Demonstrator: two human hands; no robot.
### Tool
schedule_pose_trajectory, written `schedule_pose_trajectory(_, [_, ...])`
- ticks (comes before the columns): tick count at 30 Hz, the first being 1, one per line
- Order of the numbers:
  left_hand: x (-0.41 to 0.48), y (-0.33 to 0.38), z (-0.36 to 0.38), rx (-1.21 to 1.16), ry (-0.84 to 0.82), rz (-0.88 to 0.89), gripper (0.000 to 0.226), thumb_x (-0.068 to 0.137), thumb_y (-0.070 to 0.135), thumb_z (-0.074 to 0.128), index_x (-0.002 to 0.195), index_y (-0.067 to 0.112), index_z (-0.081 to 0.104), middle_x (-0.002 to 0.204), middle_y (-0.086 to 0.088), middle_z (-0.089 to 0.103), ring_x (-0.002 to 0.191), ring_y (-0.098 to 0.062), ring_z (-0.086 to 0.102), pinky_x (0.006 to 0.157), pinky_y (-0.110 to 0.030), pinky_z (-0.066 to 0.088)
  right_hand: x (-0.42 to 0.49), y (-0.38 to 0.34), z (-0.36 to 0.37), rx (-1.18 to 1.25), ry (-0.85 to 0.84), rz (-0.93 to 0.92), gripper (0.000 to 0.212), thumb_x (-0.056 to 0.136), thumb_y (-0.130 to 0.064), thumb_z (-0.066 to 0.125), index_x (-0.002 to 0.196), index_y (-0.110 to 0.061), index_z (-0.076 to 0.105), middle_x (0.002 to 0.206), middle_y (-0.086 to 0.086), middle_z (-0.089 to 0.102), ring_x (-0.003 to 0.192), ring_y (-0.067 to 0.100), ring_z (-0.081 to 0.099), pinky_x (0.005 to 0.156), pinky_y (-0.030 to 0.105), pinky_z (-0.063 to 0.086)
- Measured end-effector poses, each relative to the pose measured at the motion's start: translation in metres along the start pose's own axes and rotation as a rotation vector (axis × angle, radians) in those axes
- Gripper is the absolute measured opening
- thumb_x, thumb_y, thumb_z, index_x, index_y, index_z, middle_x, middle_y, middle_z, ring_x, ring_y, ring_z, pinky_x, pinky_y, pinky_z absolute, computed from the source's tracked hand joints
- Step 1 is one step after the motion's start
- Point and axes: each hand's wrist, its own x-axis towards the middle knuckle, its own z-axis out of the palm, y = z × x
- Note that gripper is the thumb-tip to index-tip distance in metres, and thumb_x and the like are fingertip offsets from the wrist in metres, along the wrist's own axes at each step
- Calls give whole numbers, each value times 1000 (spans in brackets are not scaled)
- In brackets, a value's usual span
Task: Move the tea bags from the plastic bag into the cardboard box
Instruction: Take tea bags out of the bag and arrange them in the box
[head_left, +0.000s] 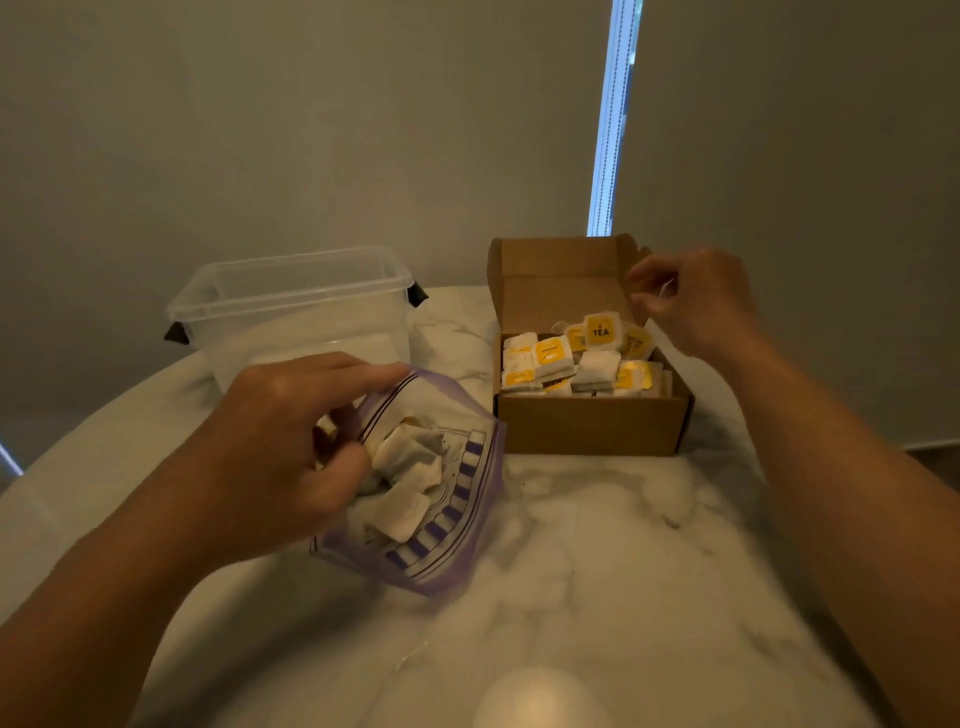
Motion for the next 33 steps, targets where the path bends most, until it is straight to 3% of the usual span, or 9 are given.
schedule_pose_trajectory(3, [0,3,-2,20,-5,-23,54,74,13,55,127,12,64,93,22,58,74,-10,63,53,-26,57,-27,-28,-18,99,19,-42,21,87,-12,70,106,-21,72,95,-4,70,73,-1,58,65,6,39])
schedule_pose_trajectory(5, [-1,3,-3,20,-1,-25,53,75,13,55,127,11,64,92,16,61,72,-11,63,52,-27,57,-55,-56,-29,293,-60,-124,16,86,-13,72,97,-25,73,89,-8,71,75,0,64,69,12,50])
schedule_pose_trajectory(8, [0,4,-2,13,0,-39,52,76,14,55,127,12,63,94,11,63,73,-13,63,52,-27,57,-97,-103,-36,525,-496,-330,14,83,-14,75,96,-19,76,87,-6,74,83,8,70,76,27,59])
schedule_pose_trajectory(11, [0,4,-1,22,-4,-39,53,74,13,55,127,13,63,95,11,62,74,-10,62,58,-24,55,-124,-134,-14,373,-770,-522,16,84,-20,74,101,-21,74,94,-11,72,85,0,66,74,22,57])
schedule_pose_trajectory(15, [0,3,-1,15,-11,-55,55,73,11,55,127,16,63,92,5,66,73,-10,60,58,-24,52,-139,-143,35,54,-677,-703,16,88,-26,69,101,-17,72,105,-1,65,88,11,58,72,30,54])
schedule_pose_trajectory(17, [0,3,0,14,-13,-61,56,72,10,54,126,16,64,91,3,66,72,-11,60,57,-24,51,-141,-147,45,34,-637,-690,12,89,-25,65,98,-17,69,102,5,63,88,21,58,68,32,49])
schedule_pose_trajectory(20, [-1,2,0,15,-25,-59,56,72,10,54,127,16,64,92,3,66,73,-11,60,57,-24,51,-144,-156,49,-31,-604,-664,21,92,-27,61,110,-18,65,107,8,60,87,22,55,67,30,42])
schedule_pose_trajectory(24, [0,3,0,16,-23,-51,55,72,11,54,127,14,64,93,4,66,73,-10,60,58,-24,52,-150,-161,53,-68,-562,-613,26,93,-26,59,119,-20,60,113,9,58,96,26,59,74,37,50])
schedule_pose_trajectory(33, [-1,4,0,29,-23,-46,54,74,11,54,127,12,64,92,5,66,74,-11,60,61,-22,52,-148,-162,50,-64,-575,-487,26,94,-20,59,119,-14,61,117,7,60,105,23,58,79,32,48])
